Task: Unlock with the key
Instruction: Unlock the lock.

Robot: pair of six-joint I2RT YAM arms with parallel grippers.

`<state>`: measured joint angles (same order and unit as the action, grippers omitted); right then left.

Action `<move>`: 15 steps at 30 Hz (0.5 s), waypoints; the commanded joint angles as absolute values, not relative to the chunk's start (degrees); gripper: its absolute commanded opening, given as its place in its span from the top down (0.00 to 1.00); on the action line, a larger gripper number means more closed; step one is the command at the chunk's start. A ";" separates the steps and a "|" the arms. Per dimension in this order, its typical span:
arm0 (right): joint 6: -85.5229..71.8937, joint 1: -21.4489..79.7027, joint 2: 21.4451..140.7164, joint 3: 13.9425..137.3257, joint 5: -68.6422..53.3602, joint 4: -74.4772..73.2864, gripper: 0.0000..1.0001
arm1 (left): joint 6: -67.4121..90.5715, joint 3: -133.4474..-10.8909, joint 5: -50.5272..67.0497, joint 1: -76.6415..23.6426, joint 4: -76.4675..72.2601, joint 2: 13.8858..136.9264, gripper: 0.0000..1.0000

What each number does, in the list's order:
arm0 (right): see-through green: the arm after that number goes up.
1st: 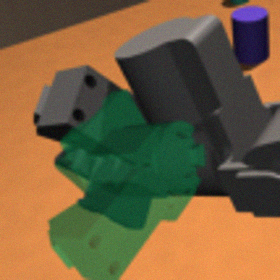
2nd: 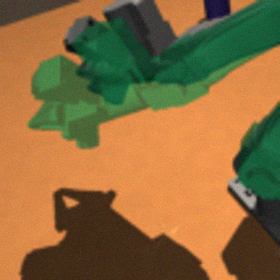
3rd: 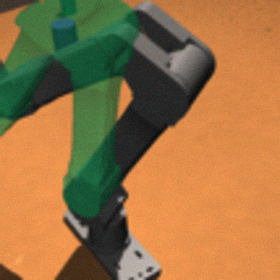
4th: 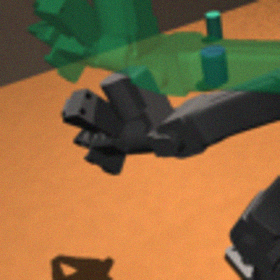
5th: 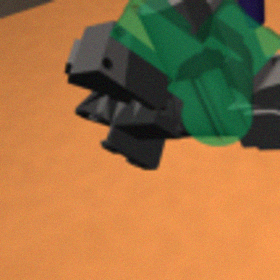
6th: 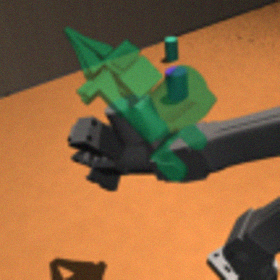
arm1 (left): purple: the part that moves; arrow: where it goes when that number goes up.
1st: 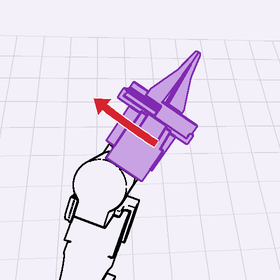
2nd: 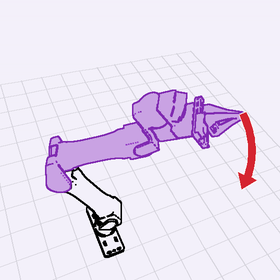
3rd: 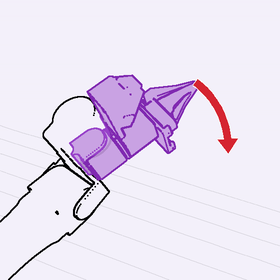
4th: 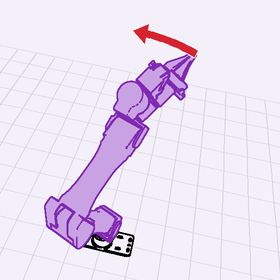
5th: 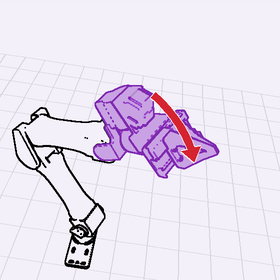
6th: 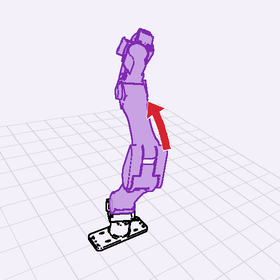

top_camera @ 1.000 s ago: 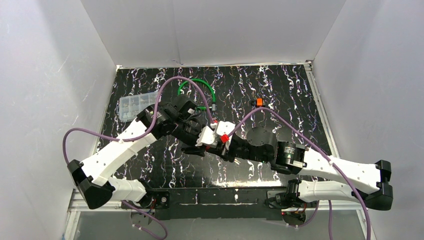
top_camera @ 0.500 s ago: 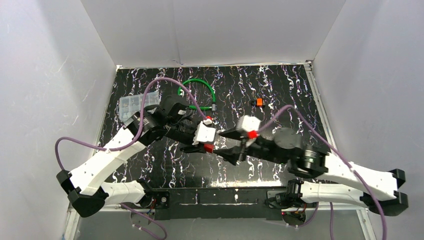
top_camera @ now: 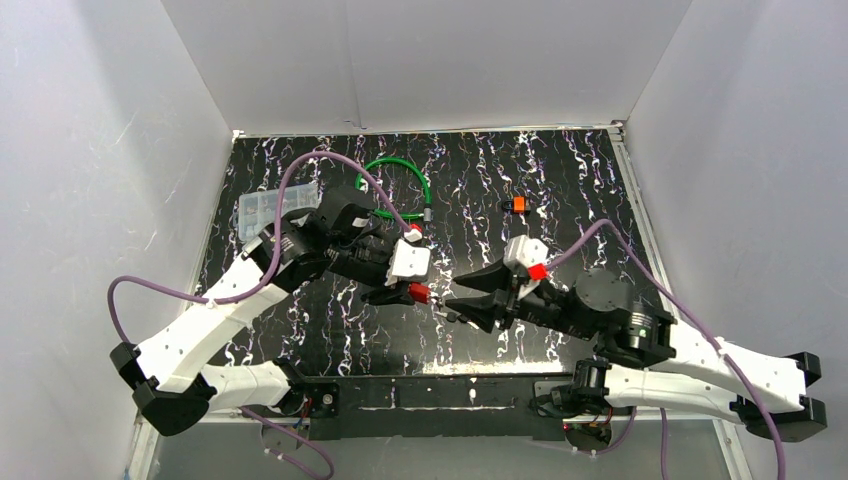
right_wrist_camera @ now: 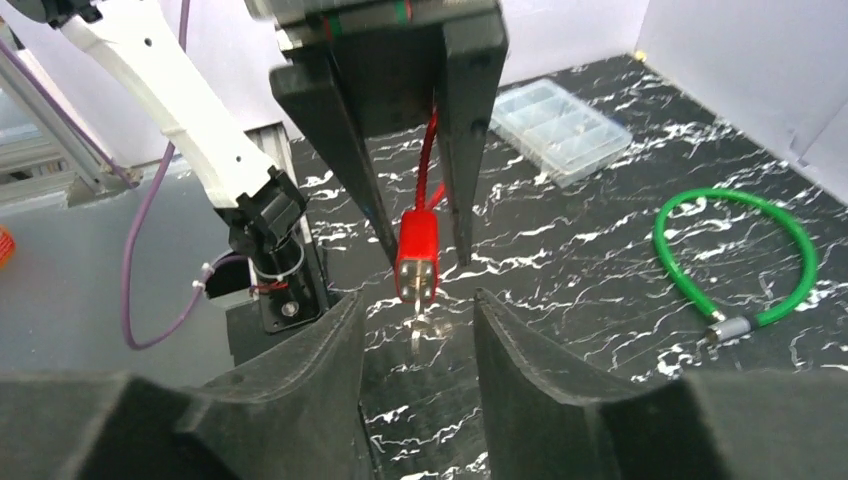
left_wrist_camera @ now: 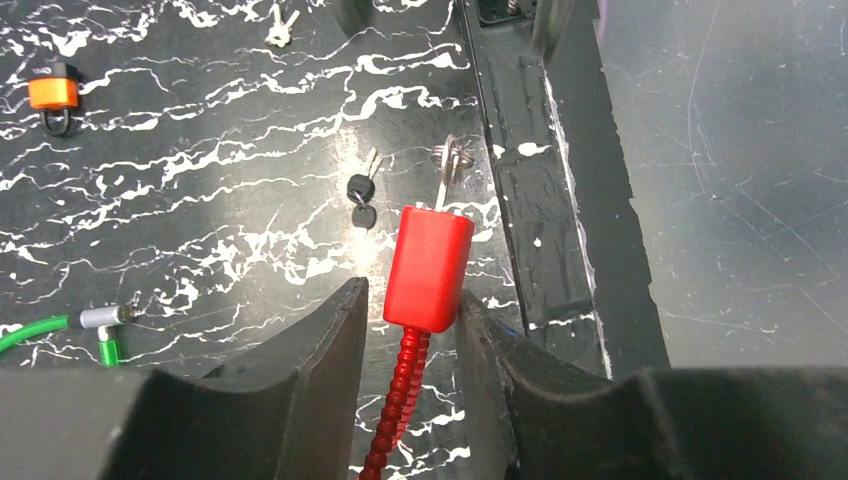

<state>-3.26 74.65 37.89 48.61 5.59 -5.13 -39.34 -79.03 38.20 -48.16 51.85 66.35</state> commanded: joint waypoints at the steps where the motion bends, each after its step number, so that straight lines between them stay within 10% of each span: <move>1: -4.27 74.79 38.52 47.15 4.66 0.83 0.55 | -39.03 -80.68 39.49 -48.15 49.90 64.51 1.00; 15: -4.75 74.79 41.56 47.02 2.99 3.29 0.66 | -39.83 -81.22 38.74 -48.08 51.16 64.17 1.00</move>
